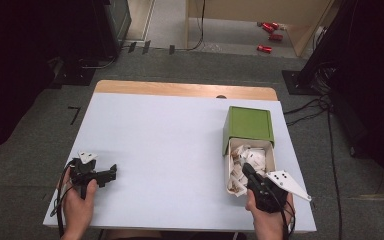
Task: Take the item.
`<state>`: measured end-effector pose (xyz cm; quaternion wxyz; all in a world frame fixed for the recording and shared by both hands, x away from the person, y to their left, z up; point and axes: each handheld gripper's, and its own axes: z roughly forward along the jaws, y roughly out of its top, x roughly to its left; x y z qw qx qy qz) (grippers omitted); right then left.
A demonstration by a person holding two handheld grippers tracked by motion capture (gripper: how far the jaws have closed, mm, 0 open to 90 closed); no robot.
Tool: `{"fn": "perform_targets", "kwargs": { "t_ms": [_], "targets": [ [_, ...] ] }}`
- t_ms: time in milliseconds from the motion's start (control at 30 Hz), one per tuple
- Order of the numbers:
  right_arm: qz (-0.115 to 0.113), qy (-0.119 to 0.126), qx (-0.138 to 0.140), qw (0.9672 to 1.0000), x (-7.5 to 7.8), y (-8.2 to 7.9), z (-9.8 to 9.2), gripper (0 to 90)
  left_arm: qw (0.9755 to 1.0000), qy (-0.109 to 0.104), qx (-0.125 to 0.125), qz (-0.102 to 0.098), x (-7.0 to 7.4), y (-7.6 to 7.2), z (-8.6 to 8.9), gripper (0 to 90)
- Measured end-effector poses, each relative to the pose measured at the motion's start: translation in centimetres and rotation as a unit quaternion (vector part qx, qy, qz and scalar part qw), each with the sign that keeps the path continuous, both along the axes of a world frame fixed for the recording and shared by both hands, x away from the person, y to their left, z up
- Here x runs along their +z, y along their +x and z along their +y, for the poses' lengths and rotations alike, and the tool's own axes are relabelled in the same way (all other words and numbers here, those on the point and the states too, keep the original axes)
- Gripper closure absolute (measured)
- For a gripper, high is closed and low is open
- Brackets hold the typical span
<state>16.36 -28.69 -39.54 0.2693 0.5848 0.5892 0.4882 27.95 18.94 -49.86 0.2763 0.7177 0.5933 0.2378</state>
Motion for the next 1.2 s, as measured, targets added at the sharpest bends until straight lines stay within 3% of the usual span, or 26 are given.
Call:
{"fn": "perform_targets", "kwargs": {
  "t_ms": [533, 1200],
  "targets": [
    [-0.019, -0.002, 0.018, 0.9997, 1.2, 1.8, 3.1, 90.0, 1.0000, 0.000, 0.000, 0.000, 0.0, 0.0, 0.0, 0.0],
    [-0.007, -0.025, 0.051, 0.9984, -0.5, 3.4, 8.3, 90.0, 1.0000, 0.000, 0.000, 0.000, 0.0, 0.0, 0.0, 0.0]
  ]
}}
